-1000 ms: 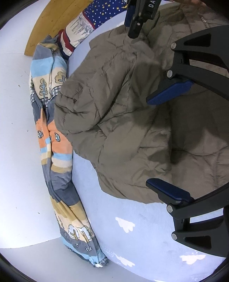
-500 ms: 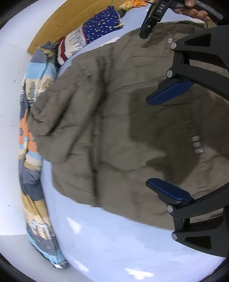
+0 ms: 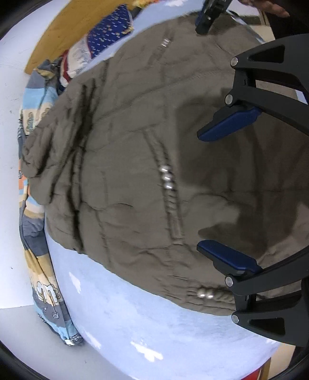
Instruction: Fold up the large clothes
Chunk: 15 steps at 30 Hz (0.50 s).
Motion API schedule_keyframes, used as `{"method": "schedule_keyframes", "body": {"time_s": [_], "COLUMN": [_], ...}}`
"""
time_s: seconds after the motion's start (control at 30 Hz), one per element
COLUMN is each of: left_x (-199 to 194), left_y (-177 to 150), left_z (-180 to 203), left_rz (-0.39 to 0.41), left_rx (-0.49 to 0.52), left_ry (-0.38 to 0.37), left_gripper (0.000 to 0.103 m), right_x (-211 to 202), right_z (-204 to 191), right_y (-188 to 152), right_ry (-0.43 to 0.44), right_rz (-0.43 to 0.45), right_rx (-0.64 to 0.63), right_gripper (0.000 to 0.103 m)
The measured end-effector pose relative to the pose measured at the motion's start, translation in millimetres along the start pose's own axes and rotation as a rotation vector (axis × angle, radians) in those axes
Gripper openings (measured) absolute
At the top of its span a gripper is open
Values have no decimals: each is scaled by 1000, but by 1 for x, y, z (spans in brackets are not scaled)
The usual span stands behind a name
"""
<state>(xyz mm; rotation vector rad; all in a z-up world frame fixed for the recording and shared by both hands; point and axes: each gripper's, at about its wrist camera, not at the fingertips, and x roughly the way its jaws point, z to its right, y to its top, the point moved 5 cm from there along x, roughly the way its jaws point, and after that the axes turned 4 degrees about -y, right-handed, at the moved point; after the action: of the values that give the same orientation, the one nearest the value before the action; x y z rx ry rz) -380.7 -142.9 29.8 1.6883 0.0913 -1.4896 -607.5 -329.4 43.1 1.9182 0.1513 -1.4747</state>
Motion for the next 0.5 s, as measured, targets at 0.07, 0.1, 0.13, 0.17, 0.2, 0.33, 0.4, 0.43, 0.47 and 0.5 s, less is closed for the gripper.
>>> {"method": "schedule_keyframes", "body": {"time_s": [0.07,0.1,0.13,0.17,0.2,0.33,0.4,0.43,0.47,0.5], "left_x": [9,13,15,15,16,20,19,19,19,19], "left_y": [-7,-11,-13,-16,-17,-23,-23,-25,-26,-26], "left_z": [0,0,1,2,3,2,3,3,3,3], "left_rz": [-14,-9,3,10,18,51,61,73,81,83], "left_rx": [14,25,37,45,52,57,58,59,62,63], "left_ry": [22,31,38,46,53,63,68,68,70,73], "left_gripper": [85,85,85,85,85,86,86,86,86,86], "right_x": [3,7,11,15,16,22,23,23,23,23], "right_z": [-7,-12,-15,-18,-20,-25,-25,-24,-23,-24], "right_y": [-7,-11,-14,-16,-17,-19,-21,-22,-23,-24], "right_ry": [0,-2,-7,-23,-38,-58,-58,-56,-55,-55], "right_rz": [-16,-30,-39,-45,-43,-34,-23,-13,-6,0], "right_rx": [-19,-33,-43,-55,-62,-80,-80,-79,-79,-81], "right_gripper": [63,63,66,67,68,73,74,74,74,74]}}
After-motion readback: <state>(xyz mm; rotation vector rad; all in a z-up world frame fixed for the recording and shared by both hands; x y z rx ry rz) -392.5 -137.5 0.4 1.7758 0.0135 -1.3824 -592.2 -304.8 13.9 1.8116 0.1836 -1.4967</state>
